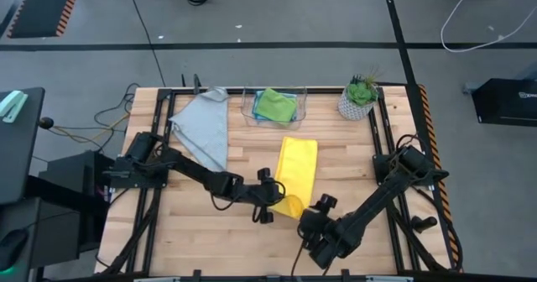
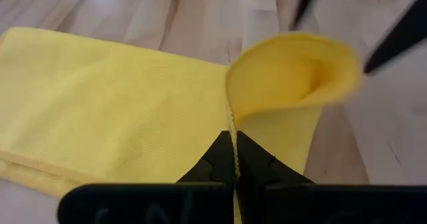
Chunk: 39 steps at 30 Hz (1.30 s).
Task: Fold microfiber towels
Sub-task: Fold the yellow microfiber towel
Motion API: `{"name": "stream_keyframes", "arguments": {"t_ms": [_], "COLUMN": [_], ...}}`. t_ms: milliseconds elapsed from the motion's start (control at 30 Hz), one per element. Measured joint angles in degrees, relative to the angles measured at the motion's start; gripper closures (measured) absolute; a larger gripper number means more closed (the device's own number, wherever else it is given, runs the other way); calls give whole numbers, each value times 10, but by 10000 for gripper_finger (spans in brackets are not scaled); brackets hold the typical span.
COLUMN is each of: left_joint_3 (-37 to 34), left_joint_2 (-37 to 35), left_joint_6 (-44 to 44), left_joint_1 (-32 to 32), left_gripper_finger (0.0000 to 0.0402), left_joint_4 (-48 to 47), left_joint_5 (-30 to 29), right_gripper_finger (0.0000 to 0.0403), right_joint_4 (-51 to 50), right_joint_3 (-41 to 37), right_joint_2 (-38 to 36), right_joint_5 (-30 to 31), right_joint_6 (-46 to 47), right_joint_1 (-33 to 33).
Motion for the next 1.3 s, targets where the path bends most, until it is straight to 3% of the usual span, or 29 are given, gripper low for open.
{"name": "stream_keyframes", "arguments": {"t_ms": [167, 300, 533, 667, 833, 1100, 1200, 1300], "left_joint_3": [0, 0, 0, 0, 0, 0, 0, 0], "left_joint_2": [0, 0, 0, 0, 0, 0, 0, 0], "left_joint_6": [0, 2, 2, 5, -10, -26, -26, -26], "left_joint_1": [6, 13, 16, 5, -2, 5, 5, 5], "left_gripper_finger": [398, 398, 398, 398, 398, 397, 398, 397], "left_joint_4": [-18, -30, -42, -42, -39, -36, -36, -36], "left_joint_5": [0, 0, 9, 10, 10, 9, 9, 9], "right_gripper_finger": [89, 87, 140, 154, 134, 66, 68, 96], "right_joint_4": [-79, -55, 212, 360, 454, 477, 460, 424], "right_joint_3": [1, -22, -168, -260, -311, -264, -261, -261], "right_joint_2": [-6, -6, -49, -95, -114, -85, -84, -84], "right_joint_5": [11, 40, 88, 156, 157, 129, 129, 129], "right_joint_6": [98, 139, 164, 167, 126, -10, -29, -20], "right_joint_1": [19, 24, 24, 31, 20, -9, -17, -22]}}
